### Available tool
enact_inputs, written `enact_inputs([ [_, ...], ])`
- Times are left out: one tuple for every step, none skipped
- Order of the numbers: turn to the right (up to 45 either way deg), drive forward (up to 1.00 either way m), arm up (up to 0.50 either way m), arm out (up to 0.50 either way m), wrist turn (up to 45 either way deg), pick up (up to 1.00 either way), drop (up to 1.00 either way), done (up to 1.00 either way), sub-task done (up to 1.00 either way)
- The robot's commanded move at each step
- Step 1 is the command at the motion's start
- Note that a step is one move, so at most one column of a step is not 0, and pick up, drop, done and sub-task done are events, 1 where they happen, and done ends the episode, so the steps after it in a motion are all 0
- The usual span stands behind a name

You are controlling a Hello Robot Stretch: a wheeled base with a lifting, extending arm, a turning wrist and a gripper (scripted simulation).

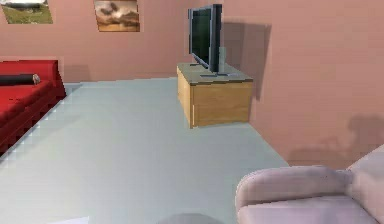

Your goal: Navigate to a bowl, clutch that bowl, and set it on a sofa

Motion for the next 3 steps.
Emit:
enact_inputs([
  [-18.0,0.0,0.0,0.0,0.0,0.0,0.0,0.0,0.0],
  [0.0,0.0,0.0,0.42,0.0,0.0,0.0,0.0,0.0],
  [0.0,0.0,0.0,0.0,45.0,0.0,0.0,0.0,0.0],
])
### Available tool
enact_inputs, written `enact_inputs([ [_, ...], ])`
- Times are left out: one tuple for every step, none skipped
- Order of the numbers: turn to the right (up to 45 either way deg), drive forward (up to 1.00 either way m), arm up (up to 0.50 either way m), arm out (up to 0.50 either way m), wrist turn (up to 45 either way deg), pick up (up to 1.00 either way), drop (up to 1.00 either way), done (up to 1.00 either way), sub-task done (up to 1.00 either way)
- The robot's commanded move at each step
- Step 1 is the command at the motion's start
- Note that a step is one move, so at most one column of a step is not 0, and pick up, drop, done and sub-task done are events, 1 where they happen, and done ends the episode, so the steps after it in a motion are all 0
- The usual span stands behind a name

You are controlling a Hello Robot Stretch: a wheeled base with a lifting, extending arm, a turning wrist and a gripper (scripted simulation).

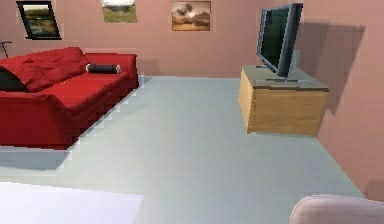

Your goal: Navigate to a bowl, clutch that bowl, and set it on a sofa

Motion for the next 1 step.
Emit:
enact_inputs([
  [0.0,0.0,0.0,0.0,45.0,0.0,0.0,0.0,0.0],
])
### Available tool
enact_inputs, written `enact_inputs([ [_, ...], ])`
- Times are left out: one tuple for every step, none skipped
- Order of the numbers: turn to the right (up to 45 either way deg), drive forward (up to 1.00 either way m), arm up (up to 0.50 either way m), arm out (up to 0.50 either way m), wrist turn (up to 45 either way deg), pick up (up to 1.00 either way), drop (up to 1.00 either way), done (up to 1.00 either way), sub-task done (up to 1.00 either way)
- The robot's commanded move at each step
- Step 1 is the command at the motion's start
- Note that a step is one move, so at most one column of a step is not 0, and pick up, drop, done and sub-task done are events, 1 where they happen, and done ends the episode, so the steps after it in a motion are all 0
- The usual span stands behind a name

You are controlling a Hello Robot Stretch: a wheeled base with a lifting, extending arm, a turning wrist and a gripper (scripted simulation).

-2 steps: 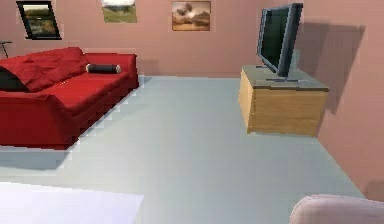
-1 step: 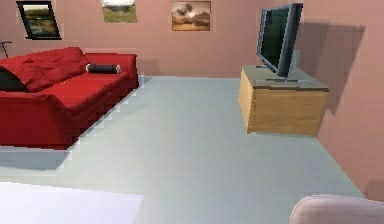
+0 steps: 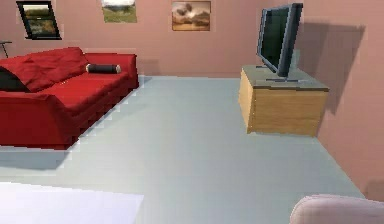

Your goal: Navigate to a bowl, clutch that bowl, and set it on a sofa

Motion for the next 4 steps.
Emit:
enact_inputs([
  [0.0,0.0,0.0,0.0,39.0,0.0,0.0,0.0,0.0],
  [0.0,0.0,-0.18,0.0,0.0,0.0,0.0,0.0,0.0],
  [0.0,0.0,-0.32,0.0,0.0,0.0,0.0,0.0,0.0],
  [0.0,0.0,0.0,0.0,0.0,0.0,1.0,0.0,0.0],
])
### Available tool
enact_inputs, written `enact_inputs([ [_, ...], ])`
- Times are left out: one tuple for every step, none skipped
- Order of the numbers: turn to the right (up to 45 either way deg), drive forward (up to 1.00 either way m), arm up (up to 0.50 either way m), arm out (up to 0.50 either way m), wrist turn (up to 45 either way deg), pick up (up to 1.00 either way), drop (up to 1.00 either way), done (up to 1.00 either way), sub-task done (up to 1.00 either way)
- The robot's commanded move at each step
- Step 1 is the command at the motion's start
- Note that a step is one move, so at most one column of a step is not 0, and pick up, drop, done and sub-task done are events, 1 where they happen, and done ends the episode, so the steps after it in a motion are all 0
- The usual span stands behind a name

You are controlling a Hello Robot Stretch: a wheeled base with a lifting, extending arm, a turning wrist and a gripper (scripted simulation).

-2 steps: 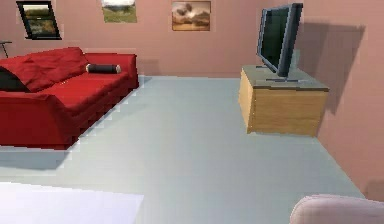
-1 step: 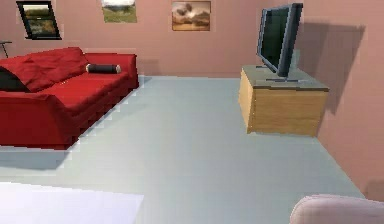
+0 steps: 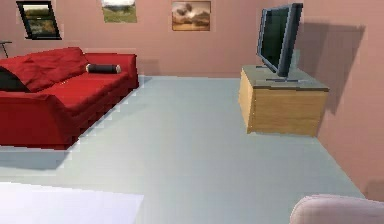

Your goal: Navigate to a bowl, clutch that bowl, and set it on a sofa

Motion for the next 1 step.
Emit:
enact_inputs([
  [0.0,0.0,0.1,0.0,0.0,0.0,0.0,0.0,0.0],
])
